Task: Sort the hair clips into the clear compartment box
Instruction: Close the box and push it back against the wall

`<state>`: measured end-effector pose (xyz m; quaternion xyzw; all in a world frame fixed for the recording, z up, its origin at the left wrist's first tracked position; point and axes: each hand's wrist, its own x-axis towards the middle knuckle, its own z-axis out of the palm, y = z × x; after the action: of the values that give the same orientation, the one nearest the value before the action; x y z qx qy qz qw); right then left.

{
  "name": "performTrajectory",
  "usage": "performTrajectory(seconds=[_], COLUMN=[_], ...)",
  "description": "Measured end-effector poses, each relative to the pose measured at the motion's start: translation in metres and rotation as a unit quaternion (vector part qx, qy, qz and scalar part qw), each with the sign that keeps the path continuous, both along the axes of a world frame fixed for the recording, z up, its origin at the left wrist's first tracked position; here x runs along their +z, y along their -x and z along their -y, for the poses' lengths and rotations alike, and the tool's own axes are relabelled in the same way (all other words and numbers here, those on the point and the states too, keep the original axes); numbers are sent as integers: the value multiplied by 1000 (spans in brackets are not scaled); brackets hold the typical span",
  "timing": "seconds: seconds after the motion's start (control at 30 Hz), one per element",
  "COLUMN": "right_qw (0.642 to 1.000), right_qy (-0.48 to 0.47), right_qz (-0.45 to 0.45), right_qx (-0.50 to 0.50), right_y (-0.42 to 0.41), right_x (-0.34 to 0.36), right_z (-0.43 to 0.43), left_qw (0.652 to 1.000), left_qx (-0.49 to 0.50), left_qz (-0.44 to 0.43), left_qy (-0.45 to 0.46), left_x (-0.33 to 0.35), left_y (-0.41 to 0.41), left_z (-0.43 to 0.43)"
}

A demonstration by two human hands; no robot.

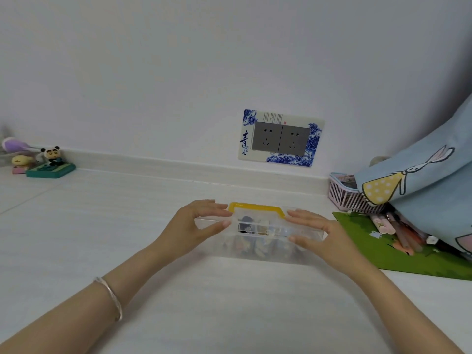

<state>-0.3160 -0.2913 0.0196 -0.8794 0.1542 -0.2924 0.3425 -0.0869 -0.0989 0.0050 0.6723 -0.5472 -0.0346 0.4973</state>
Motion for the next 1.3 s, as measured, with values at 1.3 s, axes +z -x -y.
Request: performTrajectory(seconds=[1.3], right_qw=[853], right_qy=[359], right_qz=[-248], right_qx=[-288], right_y=[5], right_x=[-20], right_z=[148], left_qw=[992], left_qx=[87], left_qz=[87], left_qy=[-39], left_x=[-7], left_y=[-5], left_z=[210])
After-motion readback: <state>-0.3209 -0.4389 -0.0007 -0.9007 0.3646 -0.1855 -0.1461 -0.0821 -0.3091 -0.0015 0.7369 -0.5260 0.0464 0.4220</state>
